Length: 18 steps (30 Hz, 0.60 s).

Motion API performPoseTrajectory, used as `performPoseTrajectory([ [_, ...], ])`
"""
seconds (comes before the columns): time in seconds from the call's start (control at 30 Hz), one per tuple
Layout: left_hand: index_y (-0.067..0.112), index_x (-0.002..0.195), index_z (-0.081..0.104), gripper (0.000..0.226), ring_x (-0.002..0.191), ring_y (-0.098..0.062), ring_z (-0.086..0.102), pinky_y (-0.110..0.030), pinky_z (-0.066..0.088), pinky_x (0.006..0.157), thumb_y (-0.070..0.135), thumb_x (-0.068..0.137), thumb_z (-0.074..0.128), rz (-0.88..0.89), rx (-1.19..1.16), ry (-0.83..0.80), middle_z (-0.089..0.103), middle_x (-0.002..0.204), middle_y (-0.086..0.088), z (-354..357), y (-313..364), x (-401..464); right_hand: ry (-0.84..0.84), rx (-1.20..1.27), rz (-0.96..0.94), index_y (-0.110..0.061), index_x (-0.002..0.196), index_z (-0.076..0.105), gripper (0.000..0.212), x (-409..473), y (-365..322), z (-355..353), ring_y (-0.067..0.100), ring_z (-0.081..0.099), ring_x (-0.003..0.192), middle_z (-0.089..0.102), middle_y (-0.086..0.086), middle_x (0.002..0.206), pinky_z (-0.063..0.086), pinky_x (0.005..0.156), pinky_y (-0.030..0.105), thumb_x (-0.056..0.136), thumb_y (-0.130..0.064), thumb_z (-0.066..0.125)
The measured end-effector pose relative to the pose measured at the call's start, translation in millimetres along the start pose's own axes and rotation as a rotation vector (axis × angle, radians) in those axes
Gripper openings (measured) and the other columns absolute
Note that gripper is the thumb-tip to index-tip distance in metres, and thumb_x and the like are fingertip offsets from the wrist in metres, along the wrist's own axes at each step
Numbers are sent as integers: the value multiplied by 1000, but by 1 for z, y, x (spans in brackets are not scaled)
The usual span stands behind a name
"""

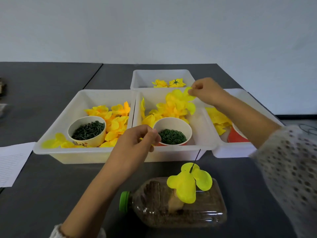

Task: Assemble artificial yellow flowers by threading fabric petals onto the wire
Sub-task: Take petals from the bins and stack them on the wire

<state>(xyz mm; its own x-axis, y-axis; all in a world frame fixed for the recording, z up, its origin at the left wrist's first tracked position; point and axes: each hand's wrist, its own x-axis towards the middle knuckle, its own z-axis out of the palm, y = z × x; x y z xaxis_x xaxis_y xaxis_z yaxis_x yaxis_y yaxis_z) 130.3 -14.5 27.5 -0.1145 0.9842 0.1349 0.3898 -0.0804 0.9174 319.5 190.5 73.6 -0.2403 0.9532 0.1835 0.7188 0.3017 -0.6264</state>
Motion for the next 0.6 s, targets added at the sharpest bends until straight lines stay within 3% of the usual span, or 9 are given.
performPoseTrajectory([
  [0.07, 20, 83, 65, 23, 69, -7, 64, -22, 43, 60, 26, 100, 51, 1, -39, 34, 66, 78, 9, 3, 4, 0, -15, 184, -12, -1, 84, 65, 17, -26, -14, -25, 11, 43, 68, 50, 0, 71, 36, 62, 21, 90, -17, 64],
  [0.17, 27, 97, 63, 14, 72, -3, 65, -11, 42, 56, 37, 97, 53, -10, -99, 61, 67, 93, 8, 10, 15, -3, -131, 339, -2, -13, 80, 63, 14, -63, -29, -48, 10, 47, 71, 56, -4, 80, 39, 65, 23, 92, -19, 61],
  [0.3, 33, 102, 61, 38, 80, -4, 65, -13, 43, 62, 62, 83, 45, 2, -133, 15, 65, 96, 13, 19, 35, -12, -275, 576, 64, -11, 85, 60, 8, -103, -41, -61, 14, 50, 70, 57, -1, 91, 38, 60, 23, 93, -14, 60],
  [0.43, 24, 89, 58, 57, 64, -2, 61, -8, 40, 53, 74, 67, 42, 17, -199, 13, 65, 82, 10, 30, 56, -22, -374, 646, 55, -11, 85, 63, 11, -133, -47, -66, 12, 54, 68, 62, 1, 82, 40, 62, 24, 93, -16, 57],
  [0.5, 24, 82, 58, 42, 58, -2, 57, -10, 40, 50, 65, 77, 52, 19, -187, 33, 62, 70, 10, 34, 60, -25, -397, 674, 36, -10, 85, 63, 12, -145, -48, -67, 13, 56, 68, 64, 3, 81, 42, 62, 25, 93, -16, 56],
  [0.57, 22, 78, 61, 17, 55, -2, 54, -13, 43, 50, 31, 92, 62, 32, -182, 38, 59, 59, 11, 36, 60, -28, -423, 751, 33, -7, 88, 63, 13, -155, -47, -65, 17, 60, 71, 66, 7, 84, 47, 62, 25, 93, -16, 55],
  [0.6, 21, 77, 64, 17, 57, -3, 54, -15, 44, 51, 16, 93, 61, 31, -198, 30, 59, 58, 11, 36, 59, -29, -432, 822, 46, -6, 90, 62, 13, -159, -46, -64, 21, 62, 74, 67, 11, 88, 52, 62, 26, 92, -15, 54],
])
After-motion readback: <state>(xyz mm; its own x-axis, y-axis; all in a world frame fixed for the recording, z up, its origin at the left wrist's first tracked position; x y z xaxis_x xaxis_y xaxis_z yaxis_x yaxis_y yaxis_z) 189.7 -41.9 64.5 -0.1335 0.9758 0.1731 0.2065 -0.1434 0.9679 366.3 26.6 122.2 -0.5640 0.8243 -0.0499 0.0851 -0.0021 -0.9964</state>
